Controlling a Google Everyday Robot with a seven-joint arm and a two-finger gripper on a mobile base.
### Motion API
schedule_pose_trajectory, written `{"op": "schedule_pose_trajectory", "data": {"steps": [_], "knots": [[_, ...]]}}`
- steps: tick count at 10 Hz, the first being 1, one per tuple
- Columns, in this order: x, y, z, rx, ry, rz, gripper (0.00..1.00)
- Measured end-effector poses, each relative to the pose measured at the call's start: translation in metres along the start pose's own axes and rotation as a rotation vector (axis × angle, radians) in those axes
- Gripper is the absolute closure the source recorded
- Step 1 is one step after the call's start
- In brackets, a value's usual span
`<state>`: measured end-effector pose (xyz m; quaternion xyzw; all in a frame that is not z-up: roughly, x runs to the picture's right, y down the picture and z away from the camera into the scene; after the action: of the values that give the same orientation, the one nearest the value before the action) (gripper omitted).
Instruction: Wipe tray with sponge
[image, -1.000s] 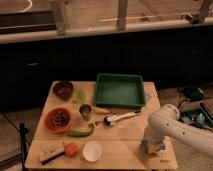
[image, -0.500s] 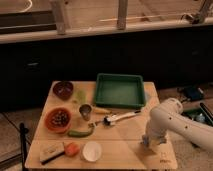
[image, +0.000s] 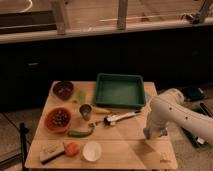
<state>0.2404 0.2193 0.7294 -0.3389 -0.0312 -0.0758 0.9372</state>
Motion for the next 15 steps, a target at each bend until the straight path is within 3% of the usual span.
{"op": "schedule_pose_trajectory", "data": {"steps": [2, 6, 7, 15], "knots": [[-0.004, -0.022, -0.012, 0.019, 0.014, -0.015, 0.97], [-0.008, -0.036, -0.028, 0.033, 0.026, -0.025, 0.97], [-0.013, -0.05, -0.033, 0.041, 0.031, -0.029, 0.97], [-0.018, -0.105, -0.05, 0.059, 0.06, -0.056, 0.97]]}}
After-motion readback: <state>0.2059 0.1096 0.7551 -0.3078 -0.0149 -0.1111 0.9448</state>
